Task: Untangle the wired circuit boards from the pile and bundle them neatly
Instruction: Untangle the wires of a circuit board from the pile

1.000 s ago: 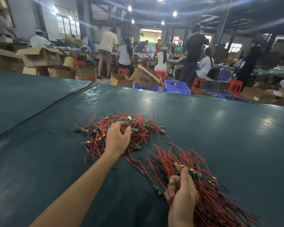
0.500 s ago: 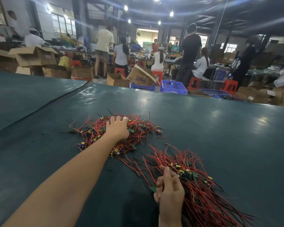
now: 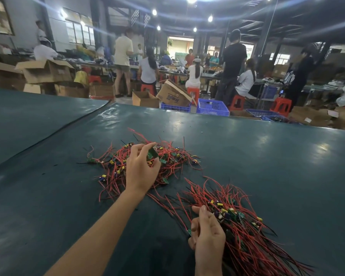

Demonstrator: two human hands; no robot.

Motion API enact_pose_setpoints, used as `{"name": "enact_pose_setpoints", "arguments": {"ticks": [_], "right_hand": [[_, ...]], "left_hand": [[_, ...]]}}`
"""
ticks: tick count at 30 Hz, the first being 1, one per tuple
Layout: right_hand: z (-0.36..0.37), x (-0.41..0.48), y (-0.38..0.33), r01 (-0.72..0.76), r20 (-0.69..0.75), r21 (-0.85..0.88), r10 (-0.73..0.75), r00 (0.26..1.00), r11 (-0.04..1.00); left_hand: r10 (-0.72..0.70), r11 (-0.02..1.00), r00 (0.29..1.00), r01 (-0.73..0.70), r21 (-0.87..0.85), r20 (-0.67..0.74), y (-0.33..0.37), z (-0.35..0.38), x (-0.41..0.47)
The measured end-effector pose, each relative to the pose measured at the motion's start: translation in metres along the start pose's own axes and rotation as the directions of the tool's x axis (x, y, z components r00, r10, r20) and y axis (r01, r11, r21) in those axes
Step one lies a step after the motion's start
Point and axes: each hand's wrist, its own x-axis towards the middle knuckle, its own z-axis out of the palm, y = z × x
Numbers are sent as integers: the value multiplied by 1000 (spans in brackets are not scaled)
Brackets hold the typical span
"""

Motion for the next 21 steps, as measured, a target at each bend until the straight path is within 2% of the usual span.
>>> {"name": "enact_pose_setpoints", "arguments": {"ticks": [3,7,11,14,17,21], "right_hand": [[2,-2,1,1,10,-8,-1,1000,1000],[4,-5,2,28,23,-64,-26,999,998],[6,-10,-1,37,127,-86,-26,992,996],[7,-14,-2,63,179,-101,-44,983,993],[8,-14,2,73,142,-102,-58,988,992],[6,-14,1,152,38,-140,-148,988,978]], "left_hand": [[45,978,988,-74,-196,-147,19,-15,-26],[158,934,946,-236,-268,-282,42,-30,-48],[101,878,969,-194,-437,-226,52,-32,-74],[110,867,982,-171,-468,-153,48,-31,-102],[189,861,980,-195,-470,-60,47,-30,-116],[238,855,971,-214,-472,-9,52,-28,-123]]}}
